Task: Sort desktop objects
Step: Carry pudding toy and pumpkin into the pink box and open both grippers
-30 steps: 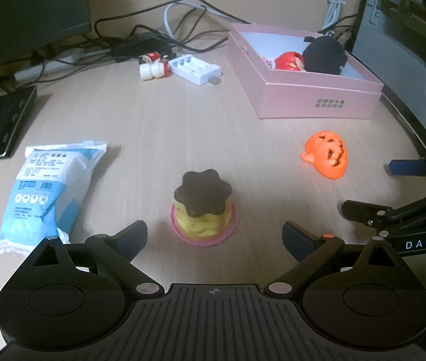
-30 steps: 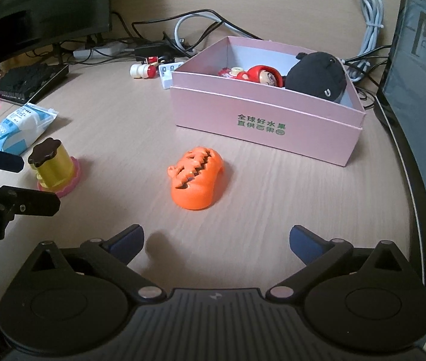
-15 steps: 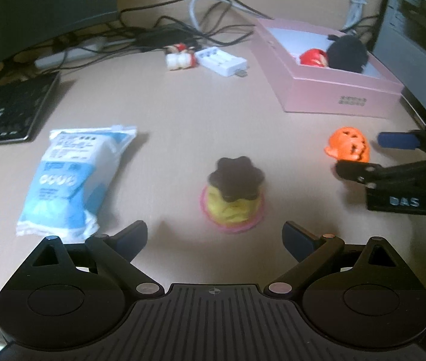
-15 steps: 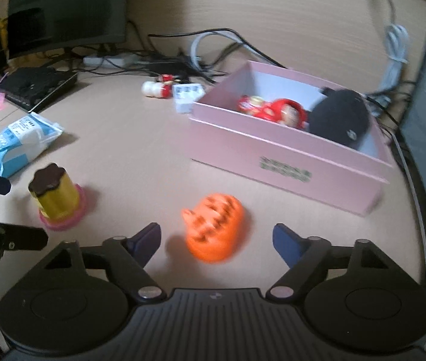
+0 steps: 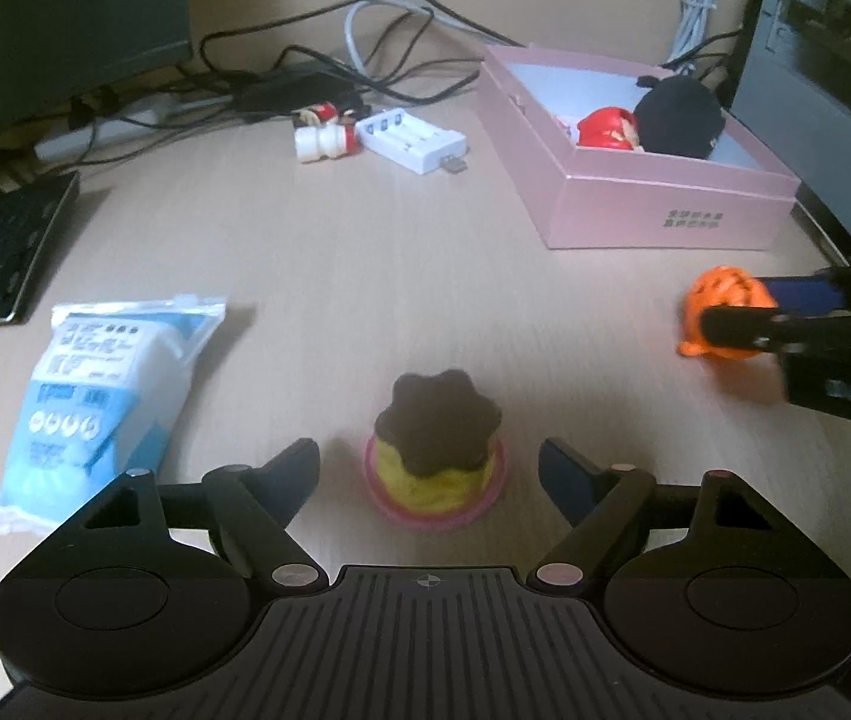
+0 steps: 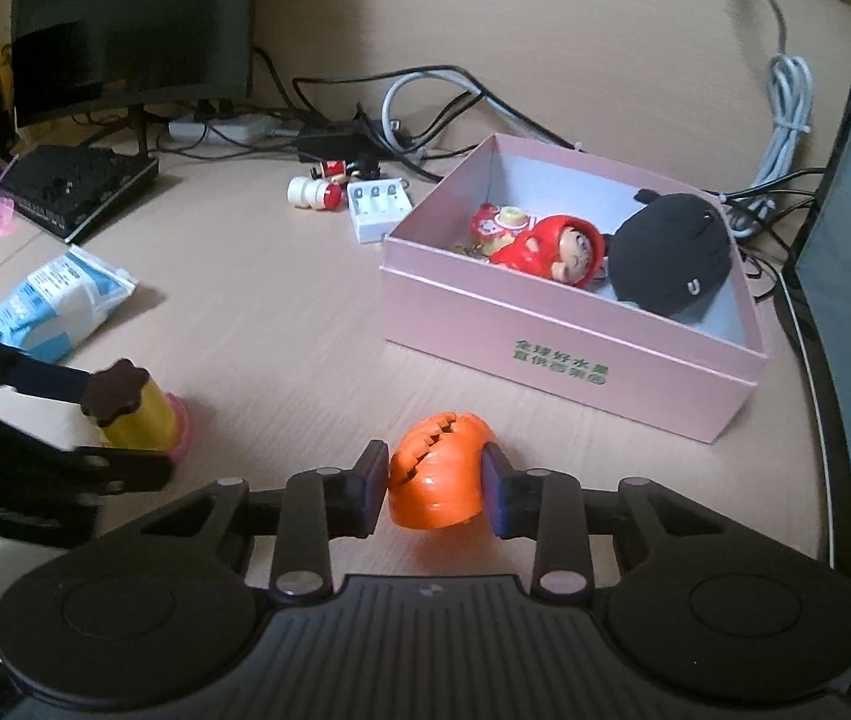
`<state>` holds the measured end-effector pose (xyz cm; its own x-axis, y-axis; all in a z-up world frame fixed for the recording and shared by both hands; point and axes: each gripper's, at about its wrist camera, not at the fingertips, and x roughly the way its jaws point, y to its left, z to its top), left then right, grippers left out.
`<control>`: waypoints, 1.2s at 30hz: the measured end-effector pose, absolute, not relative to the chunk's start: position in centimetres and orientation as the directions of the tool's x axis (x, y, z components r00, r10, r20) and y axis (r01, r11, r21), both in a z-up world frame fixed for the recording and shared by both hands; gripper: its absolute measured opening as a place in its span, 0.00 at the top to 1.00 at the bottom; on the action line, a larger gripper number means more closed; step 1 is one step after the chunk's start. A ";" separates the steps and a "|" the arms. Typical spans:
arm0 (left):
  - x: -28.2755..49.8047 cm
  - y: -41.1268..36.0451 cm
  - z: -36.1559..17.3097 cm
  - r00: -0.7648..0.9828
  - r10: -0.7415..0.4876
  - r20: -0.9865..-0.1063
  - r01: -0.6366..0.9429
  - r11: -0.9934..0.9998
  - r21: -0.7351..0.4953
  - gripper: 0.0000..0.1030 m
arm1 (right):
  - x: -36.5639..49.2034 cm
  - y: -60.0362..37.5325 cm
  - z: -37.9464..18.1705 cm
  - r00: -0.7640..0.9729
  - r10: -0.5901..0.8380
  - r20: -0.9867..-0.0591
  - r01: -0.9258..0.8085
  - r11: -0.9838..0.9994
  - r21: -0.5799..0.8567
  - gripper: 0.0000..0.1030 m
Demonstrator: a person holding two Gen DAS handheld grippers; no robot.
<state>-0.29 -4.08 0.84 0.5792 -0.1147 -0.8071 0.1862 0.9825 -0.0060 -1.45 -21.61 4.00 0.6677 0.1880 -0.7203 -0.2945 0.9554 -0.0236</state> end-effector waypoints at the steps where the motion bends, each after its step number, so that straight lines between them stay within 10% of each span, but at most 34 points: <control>1: -0.1 -4.3 0.7 0.577 -0.110 -0.809 0.191 0.982 0.002 0.25 | -1.5 -21.7 4.2 0.668 0.190 -0.719 -0.294 0.956 -0.021 0.68; 5: 0.3 -4.6 0.4 0.567 -0.109 -0.816 0.205 0.979 0.012 0.41 | -2.0 -22.0 5.6 0.681 0.195 -0.705 -0.298 0.954 -0.024 0.69; 22: 5.3 -4.0 12.3 0.786 -0.241 -0.570 0.265 0.963 -0.041 0.41 | -4.3 -26.3 15.7 0.835 0.174 -0.522 -0.208 0.978 -0.005 0.69; 36: 18.1 -14.6 13.3 0.774 -0.361 -0.520 0.415 0.910 -0.015 0.34 | -4.9 -27.6 14.3 0.835 0.076 -0.545 -0.088 0.996 0.005 0.69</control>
<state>18.10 -14.56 13.30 0.7740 -0.3614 -0.5199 0.4149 0.9098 -0.0148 -4.94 -27.65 14.28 0.8349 0.0764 -0.5451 -0.0881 0.9961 0.0047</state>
